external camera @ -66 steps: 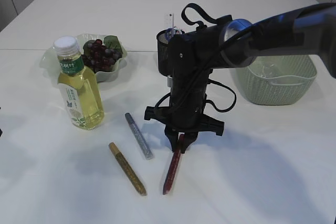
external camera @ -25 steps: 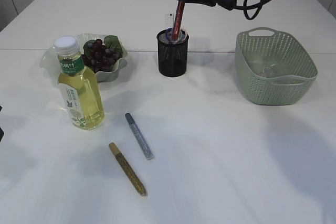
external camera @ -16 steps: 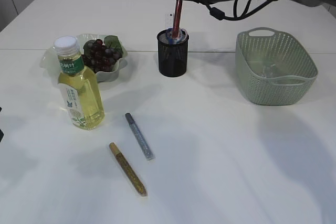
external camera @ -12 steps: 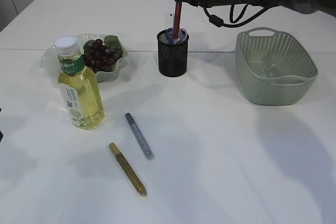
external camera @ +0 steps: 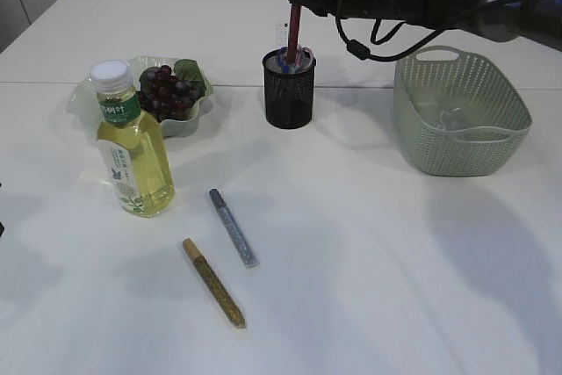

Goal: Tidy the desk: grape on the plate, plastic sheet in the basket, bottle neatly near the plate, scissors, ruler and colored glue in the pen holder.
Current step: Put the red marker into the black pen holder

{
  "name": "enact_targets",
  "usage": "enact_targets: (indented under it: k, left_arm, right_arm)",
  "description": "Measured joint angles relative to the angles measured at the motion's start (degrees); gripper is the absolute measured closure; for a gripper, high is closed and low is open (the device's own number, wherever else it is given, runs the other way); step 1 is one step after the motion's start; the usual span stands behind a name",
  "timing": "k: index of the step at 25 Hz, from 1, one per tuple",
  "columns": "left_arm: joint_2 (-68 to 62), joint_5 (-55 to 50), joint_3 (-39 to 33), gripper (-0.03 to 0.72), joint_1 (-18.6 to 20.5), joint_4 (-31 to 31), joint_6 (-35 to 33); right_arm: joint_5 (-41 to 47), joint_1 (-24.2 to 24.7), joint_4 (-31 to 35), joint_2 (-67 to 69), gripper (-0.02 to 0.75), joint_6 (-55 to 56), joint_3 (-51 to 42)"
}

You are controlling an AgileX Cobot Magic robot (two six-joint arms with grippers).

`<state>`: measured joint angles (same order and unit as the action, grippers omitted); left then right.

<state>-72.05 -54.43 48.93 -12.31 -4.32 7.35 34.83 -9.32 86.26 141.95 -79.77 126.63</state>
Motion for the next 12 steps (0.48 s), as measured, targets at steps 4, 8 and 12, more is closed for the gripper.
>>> enact_targets:
  k: [4, 8, 12]
  left_arm:
    - [0.00, 0.00, 0.00, 0.379, 0.00, -0.04, 0.00]
    - [0.00, 0.00, 0.00, 0.379, 0.00, -0.04, 0.00]
    - [0.00, 0.10, 0.00, 0.380, 0.00, -0.04, 0.00]
  right_arm:
    - [0.61, 0.00, -1.80, 0.00, 0.613, -0.62, 0.00]
    - [3.04, 0.00, -3.40, 0.00, 0.586, -0.84, 0.00]
    - [3.64, 0.00, -3.99, 0.00, 0.473, -0.88, 0.00]
